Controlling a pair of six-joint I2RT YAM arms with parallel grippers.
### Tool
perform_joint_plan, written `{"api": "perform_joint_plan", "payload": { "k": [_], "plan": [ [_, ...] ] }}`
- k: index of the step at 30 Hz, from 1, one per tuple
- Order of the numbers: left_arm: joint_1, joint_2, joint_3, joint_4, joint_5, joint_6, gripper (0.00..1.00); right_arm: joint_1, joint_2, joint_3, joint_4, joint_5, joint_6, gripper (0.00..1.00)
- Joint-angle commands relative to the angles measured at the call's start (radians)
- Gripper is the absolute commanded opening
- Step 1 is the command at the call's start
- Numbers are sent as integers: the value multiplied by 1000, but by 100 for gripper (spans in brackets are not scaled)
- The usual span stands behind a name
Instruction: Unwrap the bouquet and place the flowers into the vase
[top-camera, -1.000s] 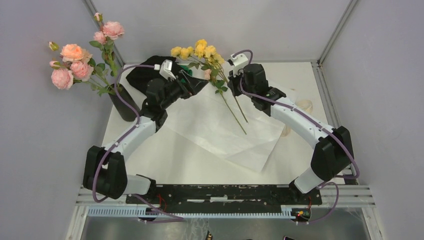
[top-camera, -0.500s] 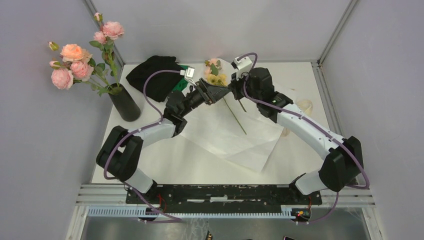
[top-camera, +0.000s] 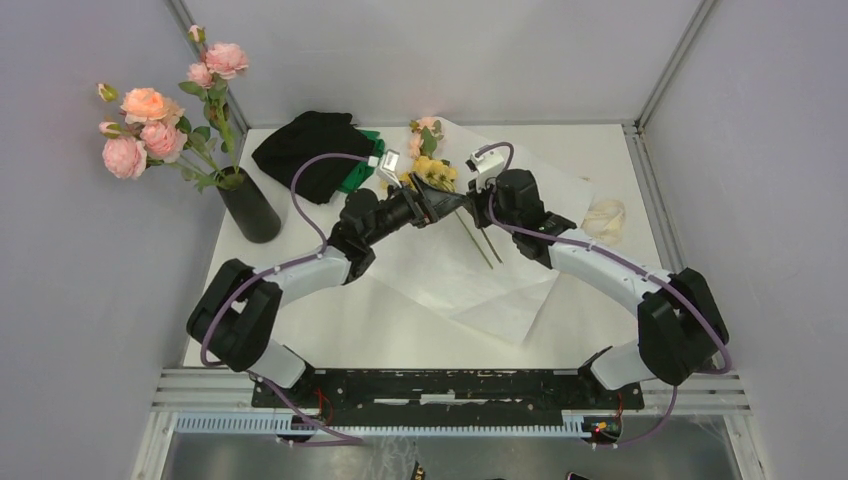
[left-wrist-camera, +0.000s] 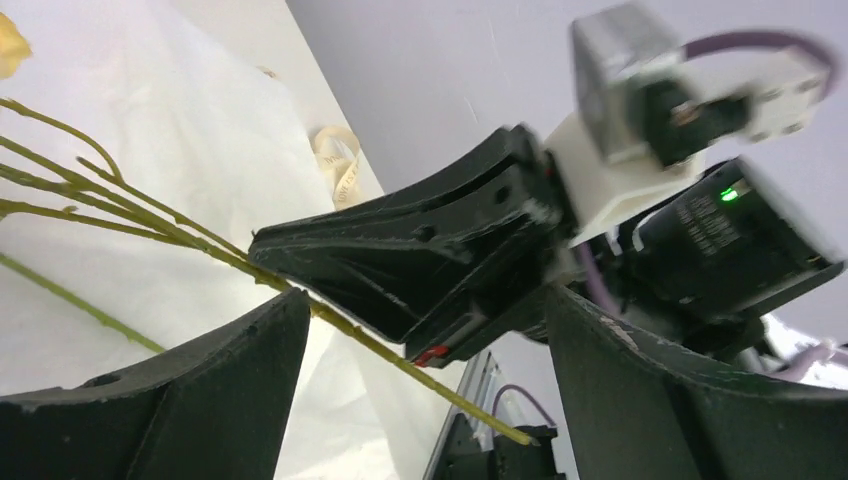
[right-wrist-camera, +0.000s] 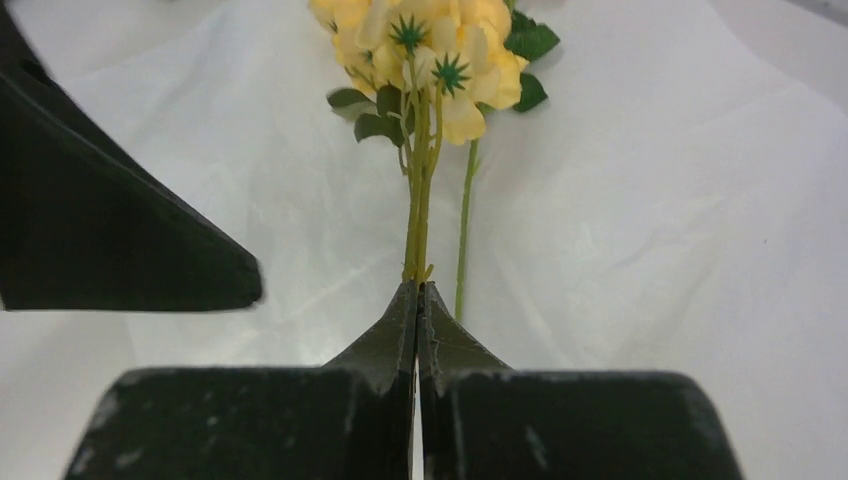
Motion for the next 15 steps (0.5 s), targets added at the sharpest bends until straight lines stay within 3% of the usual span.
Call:
{"api": "perform_joint_plan", "payload": {
  "k": [1,6,11,15],
  "plan": [
    [6,-163,-10,-30,-146,52,93,3,16,-56,18,39,-13,0],
    [8,-236,-138,1,-293,-62,93,3,-17,-13,10,39,-20,0],
    [5,-209,-268,212,-358,-202,91,4,-49,16,-7,29,-26,0],
    [-10,-97,-342,442,-376,-329,90,3,-61,23,-9,18,-26,0]
  ]
}}
